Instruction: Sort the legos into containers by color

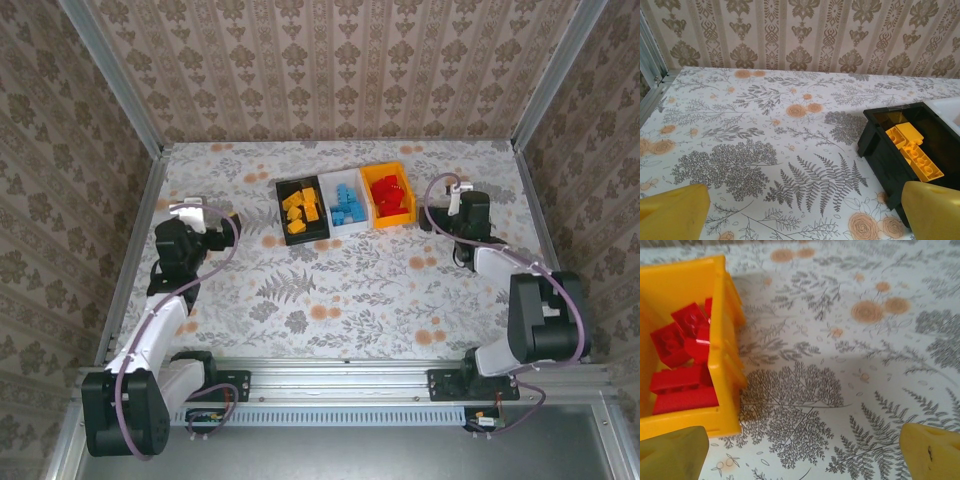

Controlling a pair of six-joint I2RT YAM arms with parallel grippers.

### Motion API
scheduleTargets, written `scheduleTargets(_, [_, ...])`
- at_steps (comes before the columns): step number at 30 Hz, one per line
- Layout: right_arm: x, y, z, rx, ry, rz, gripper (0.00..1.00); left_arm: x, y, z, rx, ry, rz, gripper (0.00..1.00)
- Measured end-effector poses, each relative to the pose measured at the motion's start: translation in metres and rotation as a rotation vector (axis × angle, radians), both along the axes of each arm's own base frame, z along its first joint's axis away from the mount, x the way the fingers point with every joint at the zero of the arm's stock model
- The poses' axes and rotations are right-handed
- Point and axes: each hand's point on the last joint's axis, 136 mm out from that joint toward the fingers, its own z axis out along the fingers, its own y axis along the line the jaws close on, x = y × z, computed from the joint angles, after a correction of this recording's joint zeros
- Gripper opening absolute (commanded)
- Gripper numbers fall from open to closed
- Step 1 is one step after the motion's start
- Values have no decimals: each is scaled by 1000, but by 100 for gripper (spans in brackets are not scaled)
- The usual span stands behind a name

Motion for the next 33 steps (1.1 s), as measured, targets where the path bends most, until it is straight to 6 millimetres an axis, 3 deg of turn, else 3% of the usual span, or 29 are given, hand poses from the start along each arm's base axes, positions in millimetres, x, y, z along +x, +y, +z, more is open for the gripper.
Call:
scheduleTargets(15, [-29, 1, -36, 2, -102, 5, 100, 3, 8, -19, 43, 19, 33, 100])
scheduleTargets(23, [-25, 1, -22, 0, -187, 5, 100, 9, 30, -45, 79, 58, 115, 100])
scheduleTargets(33, [-25, 1, -20, 0, -196, 5, 100, 22, 49, -80, 105, 110, 155, 100])
